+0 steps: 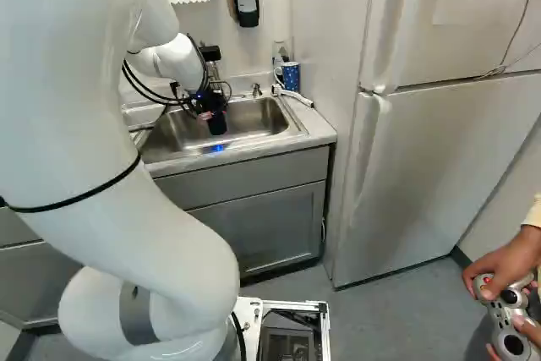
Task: Rinse the cup and place it in the tray
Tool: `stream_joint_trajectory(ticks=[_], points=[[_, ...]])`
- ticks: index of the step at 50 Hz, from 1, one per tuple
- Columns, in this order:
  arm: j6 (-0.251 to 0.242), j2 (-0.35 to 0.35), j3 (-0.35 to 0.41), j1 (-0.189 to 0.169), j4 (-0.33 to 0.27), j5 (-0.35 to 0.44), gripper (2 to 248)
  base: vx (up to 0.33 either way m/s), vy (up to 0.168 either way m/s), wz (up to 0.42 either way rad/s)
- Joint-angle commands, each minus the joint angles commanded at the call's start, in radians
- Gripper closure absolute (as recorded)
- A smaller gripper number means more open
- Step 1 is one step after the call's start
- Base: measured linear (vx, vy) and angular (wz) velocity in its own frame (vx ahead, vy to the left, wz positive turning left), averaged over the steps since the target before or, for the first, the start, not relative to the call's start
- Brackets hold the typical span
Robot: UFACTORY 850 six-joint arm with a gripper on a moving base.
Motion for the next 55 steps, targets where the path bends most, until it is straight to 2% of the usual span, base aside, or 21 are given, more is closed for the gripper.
stream_joint_trajectory(ticks=[55], points=[[0.000,-0.001,-0.001,0.004,0.000,0.000,128,0.000,0.000,0.000]])
